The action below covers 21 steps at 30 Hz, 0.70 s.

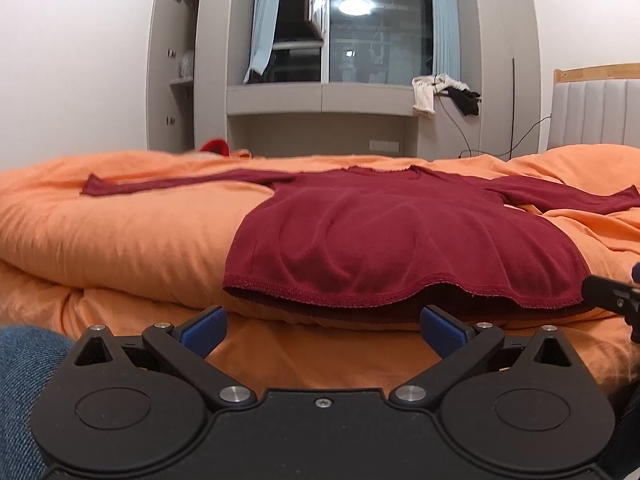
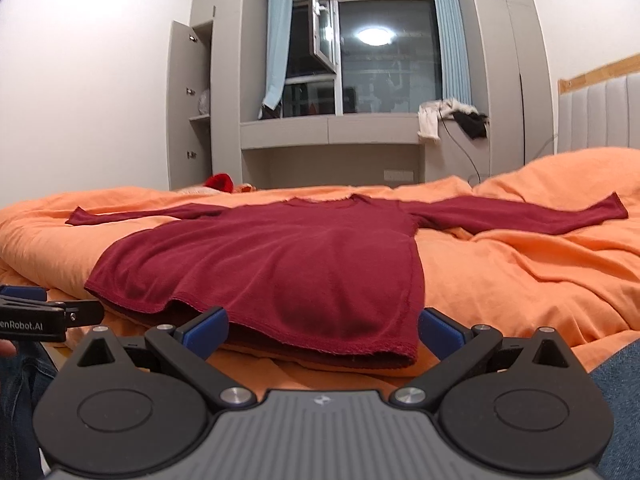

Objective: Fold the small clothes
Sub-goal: 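Move the right gripper out along the sleeve to its cuff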

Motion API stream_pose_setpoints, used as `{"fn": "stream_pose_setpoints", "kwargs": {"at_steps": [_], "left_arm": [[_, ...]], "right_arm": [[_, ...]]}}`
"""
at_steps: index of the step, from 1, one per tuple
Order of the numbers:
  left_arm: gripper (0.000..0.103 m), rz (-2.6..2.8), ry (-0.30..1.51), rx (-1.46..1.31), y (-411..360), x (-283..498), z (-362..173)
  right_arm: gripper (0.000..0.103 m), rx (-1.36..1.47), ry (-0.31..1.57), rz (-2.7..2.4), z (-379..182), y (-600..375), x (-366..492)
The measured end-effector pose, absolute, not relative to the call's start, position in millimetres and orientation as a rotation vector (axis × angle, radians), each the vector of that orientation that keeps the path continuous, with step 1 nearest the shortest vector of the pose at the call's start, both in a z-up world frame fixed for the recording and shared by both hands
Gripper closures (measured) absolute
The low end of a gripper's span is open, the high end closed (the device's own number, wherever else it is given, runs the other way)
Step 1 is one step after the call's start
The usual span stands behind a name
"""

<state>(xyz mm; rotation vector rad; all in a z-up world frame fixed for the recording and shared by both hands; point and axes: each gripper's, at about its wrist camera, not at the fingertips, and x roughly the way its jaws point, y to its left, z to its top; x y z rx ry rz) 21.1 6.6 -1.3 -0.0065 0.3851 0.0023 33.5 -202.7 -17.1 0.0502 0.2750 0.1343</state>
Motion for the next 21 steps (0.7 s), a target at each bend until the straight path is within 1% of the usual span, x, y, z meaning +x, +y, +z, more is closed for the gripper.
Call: {"fn": "stream_pose_setpoints", "kwargs": {"at_steps": [5, 9, 14, 21], "left_arm": [[0.001, -0.022, 0.437, -0.042, 13, 39, 12], [0.001, -0.023, 0.423, 0.031, 7, 59, 30], [0.001, 0.025, 0.452, 0.099, -5, 100, 50], [0.001, 0.023, 0.515, 0.060, -18, 168, 74]], "right_arm": [[0.000, 0.098, 0.355, 0.123, -5, -219, 49], [0.000, 0.078, 0.427, 0.070, 10, -241, 73], [0.000, 0.032, 0.424, -0.011, 34, -266, 101], [0.000, 0.062, 0.446, -0.073, 54, -307, 147]]}}
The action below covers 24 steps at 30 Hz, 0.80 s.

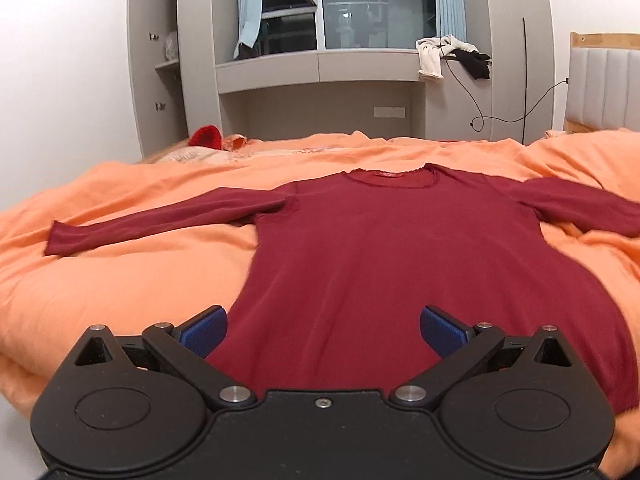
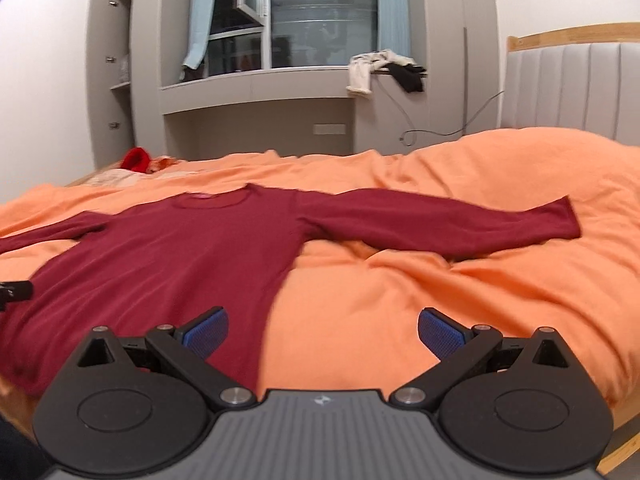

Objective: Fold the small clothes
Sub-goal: 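Move the right gripper out along the sleeve to its cuff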

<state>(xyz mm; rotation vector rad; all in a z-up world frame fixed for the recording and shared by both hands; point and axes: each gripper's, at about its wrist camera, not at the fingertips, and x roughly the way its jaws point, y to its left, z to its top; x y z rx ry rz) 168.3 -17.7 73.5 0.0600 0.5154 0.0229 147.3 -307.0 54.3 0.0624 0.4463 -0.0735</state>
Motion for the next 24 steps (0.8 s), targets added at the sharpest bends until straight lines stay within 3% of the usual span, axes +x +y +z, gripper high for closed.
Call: {"fn": "stream_pose_setpoints", "kwargs": {"at_steps": [24], "left_arm": [[0.001, -0.116, 0.575, 0.147, -107, 311, 54]], "right_arm": [[0.000, 0.065, 0.605, -0.231, 33, -384, 261]]}}
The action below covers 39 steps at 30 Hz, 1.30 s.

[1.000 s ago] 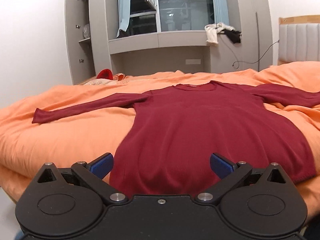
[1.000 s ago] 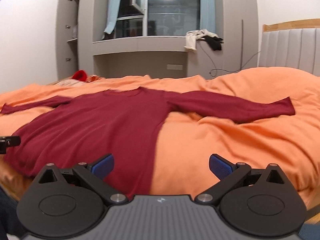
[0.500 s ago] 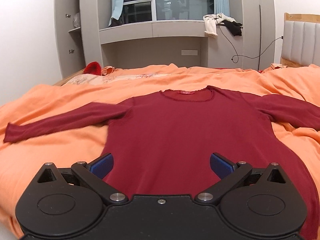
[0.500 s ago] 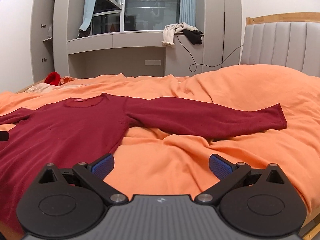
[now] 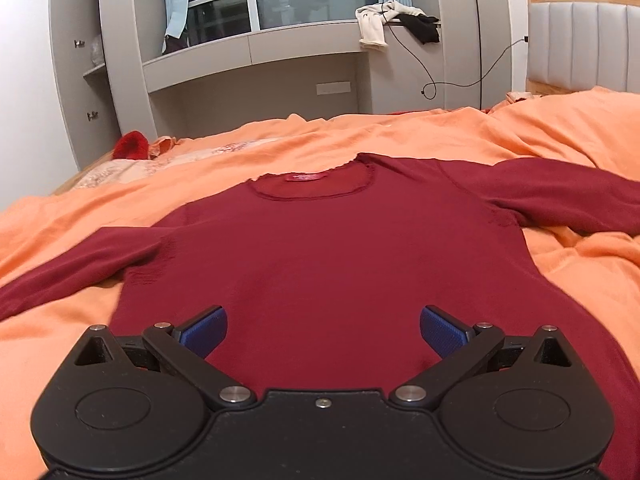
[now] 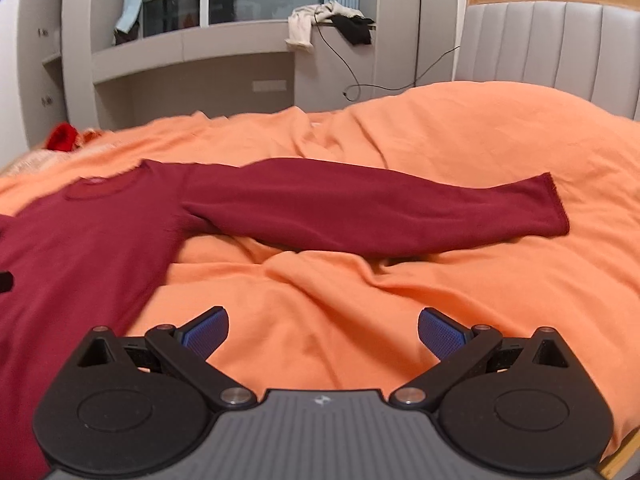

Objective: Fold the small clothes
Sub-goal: 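Move the right gripper out along the sleeve to its cuff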

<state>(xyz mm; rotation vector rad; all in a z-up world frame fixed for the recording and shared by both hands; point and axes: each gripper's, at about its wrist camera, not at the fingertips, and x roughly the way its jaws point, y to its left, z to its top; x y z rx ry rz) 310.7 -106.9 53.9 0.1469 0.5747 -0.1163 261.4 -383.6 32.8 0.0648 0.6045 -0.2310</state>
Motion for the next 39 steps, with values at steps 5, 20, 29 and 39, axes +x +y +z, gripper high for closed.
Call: {"fn": "stream_pose_setpoints", "kwargs": {"at_steps": [5, 20, 29, 39], "left_arm": [[0.001, -0.149, 0.560, 0.133, -117, 323, 46], [0.001, -0.077, 0.534, 0.158, -106, 313, 22], [0.001, -0.078, 0.561, 0.102, -94, 317, 16], [0.000, -0.071, 0.575, 0.093, -95, 322, 9]], "right_arm": [[0.000, 0.047, 0.620, -0.253, 36, -387, 281], [0.000, 0.345, 0.370, -0.380, 3, -466, 302], [0.000, 0.347, 0.367, -0.514, 8, -515, 313], [0.000, 0.348, 0.361, -0.586, 2, -540, 317]]}}
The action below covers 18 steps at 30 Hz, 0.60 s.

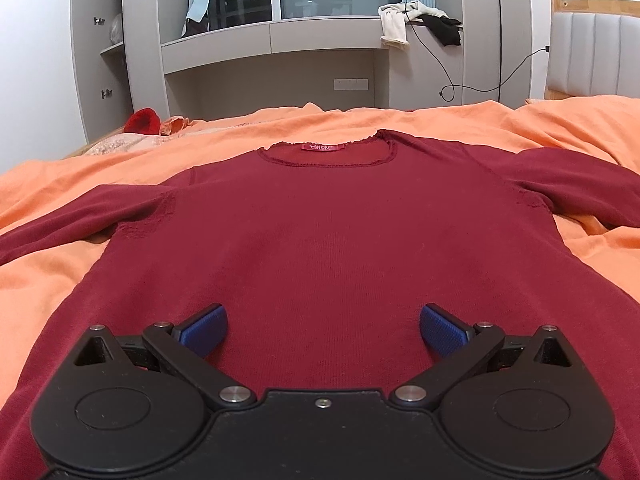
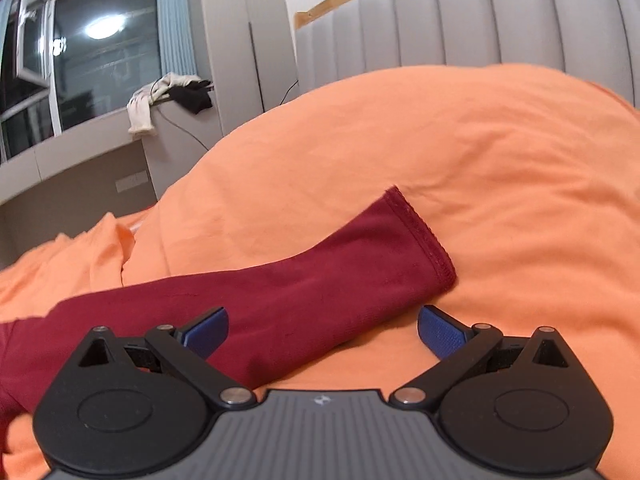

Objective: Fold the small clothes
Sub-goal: 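Move the right gripper out along the sleeve to its cuff, then close the right gripper on the sleeve cuff and lift it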

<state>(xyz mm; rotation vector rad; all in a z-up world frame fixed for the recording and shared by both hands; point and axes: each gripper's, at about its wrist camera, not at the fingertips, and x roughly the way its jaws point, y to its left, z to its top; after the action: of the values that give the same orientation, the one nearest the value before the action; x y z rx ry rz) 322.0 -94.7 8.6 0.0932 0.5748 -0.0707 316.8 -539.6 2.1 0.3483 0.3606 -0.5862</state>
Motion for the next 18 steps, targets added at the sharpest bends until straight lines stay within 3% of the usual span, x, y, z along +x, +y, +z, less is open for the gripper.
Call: {"fn": "stream_pose_setpoints", "kwargs": {"at_steps": [3, 7, 12, 17, 18], "left_arm": [[0.000, -0.069, 0.571, 0.099, -96, 322, 8], [0.000, -0.069, 0.571, 0.098, -96, 323, 8], [0.000, -0.069, 0.571, 0.098, -96, 322, 8], [0.000, -0.069, 0.571, 0.098, -96, 322, 7], [0.000, -0.069, 0.571, 0.098, -96, 322, 7]], "right_arm": [[0.000, 0.381, 0.309, -0.579, 1, -540, 313], [0.010, 0.425, 0.258, -0.614, 3, -548, 305], [0.013, 0.441, 0.235, -0.698, 7, -562, 302], [0.030, 0.459, 0.259, -0.760, 1, -574, 307], [0.041, 0.455, 0.261, -0.771, 0, -574, 308]]}}
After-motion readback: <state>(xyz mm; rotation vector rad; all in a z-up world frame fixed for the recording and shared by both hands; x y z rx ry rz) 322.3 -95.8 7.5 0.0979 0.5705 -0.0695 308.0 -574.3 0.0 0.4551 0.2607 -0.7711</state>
